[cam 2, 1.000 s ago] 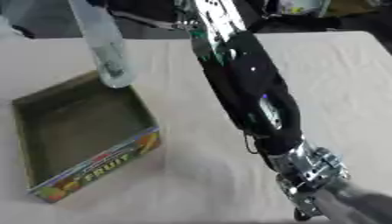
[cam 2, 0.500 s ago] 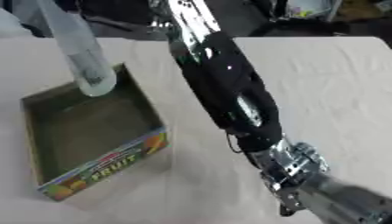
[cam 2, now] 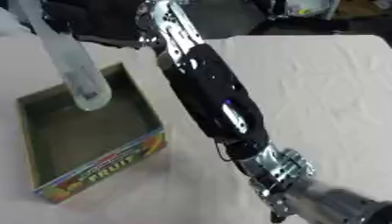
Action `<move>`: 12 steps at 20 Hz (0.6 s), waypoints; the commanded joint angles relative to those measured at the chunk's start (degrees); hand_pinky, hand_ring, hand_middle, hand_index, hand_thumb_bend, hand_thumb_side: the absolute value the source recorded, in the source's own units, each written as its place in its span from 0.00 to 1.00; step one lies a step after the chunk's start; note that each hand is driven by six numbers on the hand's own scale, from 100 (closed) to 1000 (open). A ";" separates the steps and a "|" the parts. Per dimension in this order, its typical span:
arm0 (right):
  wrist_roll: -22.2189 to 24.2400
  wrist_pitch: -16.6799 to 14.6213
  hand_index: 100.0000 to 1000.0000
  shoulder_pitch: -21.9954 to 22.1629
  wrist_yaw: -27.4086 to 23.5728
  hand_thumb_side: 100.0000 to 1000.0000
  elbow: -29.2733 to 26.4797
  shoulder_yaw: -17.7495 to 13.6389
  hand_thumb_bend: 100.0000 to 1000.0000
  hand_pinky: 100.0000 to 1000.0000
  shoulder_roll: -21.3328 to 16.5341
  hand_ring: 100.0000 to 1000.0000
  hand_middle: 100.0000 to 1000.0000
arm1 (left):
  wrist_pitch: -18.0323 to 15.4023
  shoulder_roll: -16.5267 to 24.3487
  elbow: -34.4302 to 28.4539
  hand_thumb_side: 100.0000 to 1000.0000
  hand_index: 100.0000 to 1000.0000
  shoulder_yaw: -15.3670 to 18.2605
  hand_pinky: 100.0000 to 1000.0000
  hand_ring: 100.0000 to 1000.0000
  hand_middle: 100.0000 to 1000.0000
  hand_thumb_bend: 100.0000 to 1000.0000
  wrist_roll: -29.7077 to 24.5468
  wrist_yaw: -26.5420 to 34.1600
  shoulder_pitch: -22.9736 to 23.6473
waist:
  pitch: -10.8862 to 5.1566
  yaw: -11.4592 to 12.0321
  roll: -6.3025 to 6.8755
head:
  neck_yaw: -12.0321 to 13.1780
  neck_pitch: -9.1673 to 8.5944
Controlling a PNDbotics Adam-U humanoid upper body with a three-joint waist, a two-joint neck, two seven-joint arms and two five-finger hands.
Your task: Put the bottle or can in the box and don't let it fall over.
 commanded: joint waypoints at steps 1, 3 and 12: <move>-0.57 1.89 1.00 0.36 0.81 1.00 0.69 -1.04 0.73 0.00 0.19 0.00 0.10 | -0.45 0.71 -0.97 0.61 0.76 1.21 1.00 1.00 0.98 0.77 0.90 0.00 -0.17 | -0.37 0.02 0.26 | 0.14 -0.95; -0.99 3.77 1.00 1.52 1.97 1.00 2.22 -1.24 0.75 0.00 0.42 0.00 0.09 | -0.71 0.64 -0.97 0.61 0.76 1.50 1.00 1.00 0.98 0.77 1.27 -0.18 -0.04 | -0.30 -0.09 0.26 | 0.33 -1.05; -0.80 9.61 0.97 4.98 9.04 1.00 8.99 -3.21 0.78 0.00 1.27 0.00 0.02 | -0.91 0.33 -0.97 0.61 0.76 1.55 1.00 1.00 0.98 0.77 1.56 -0.63 0.11 | 0.10 -0.74 0.28 | 1.38 -1.29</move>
